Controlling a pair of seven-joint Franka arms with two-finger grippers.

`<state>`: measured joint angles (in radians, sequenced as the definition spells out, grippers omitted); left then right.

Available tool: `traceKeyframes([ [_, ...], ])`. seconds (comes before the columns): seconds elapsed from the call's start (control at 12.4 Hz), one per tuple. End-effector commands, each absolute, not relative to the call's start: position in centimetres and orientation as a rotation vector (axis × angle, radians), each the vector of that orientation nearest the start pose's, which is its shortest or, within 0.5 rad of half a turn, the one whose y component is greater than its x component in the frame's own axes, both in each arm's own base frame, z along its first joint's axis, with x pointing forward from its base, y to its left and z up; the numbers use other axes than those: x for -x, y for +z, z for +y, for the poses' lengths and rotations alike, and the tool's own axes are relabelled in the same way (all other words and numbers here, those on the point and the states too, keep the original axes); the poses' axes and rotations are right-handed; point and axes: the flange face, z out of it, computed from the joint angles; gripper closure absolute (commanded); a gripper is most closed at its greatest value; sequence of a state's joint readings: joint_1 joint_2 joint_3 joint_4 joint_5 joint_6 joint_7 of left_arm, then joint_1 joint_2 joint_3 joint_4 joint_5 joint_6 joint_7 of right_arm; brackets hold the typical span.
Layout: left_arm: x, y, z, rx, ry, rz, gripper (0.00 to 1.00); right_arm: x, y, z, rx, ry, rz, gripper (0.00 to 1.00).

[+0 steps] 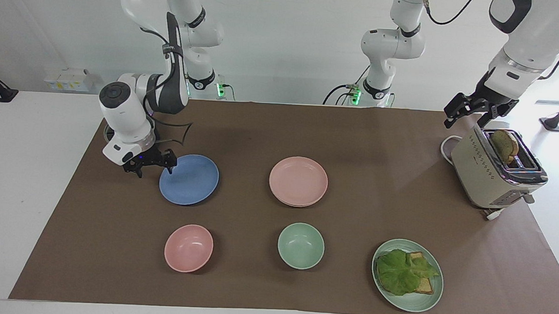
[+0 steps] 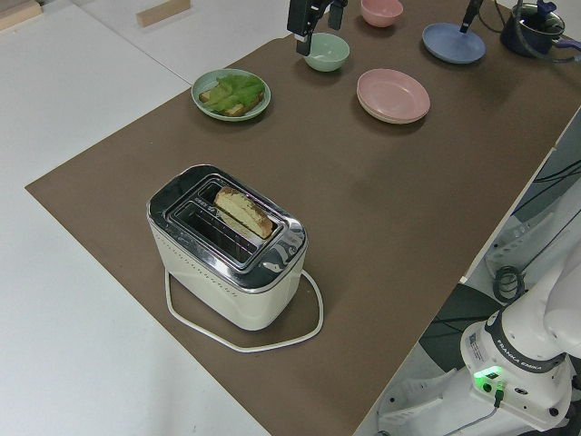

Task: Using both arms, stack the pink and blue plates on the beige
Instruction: 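Reach the right gripper to the rim of the blue plate, then close the right gripper on the blue plate rim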

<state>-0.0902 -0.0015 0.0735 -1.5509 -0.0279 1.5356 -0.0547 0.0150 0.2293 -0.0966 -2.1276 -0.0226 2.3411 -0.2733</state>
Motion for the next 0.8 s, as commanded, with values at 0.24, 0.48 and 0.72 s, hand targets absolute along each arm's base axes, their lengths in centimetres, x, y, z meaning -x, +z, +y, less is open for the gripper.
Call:
traceKeyframes([
  [0.24, -54.6, 63.4, -1.0, 3.163, 0.035, -0.047, 0.0, -55.9, 29.5, -4.4, 3.104, 0.032, -0.277, 0.7],
  [0.48, -54.6, 63.4, -0.9, 3.164, 0.035, -0.05, 0.0, -56.1, 29.6, -4.1, 3.104, 0.034, -0.273, 1.0],
  [0.72, -54.6, 63.4, -1.0, 3.163, 0.033, -0.047, 0.0, -56.8, 31.4, -3.6, 3.091, 0.09, -0.279, 1.0],
])
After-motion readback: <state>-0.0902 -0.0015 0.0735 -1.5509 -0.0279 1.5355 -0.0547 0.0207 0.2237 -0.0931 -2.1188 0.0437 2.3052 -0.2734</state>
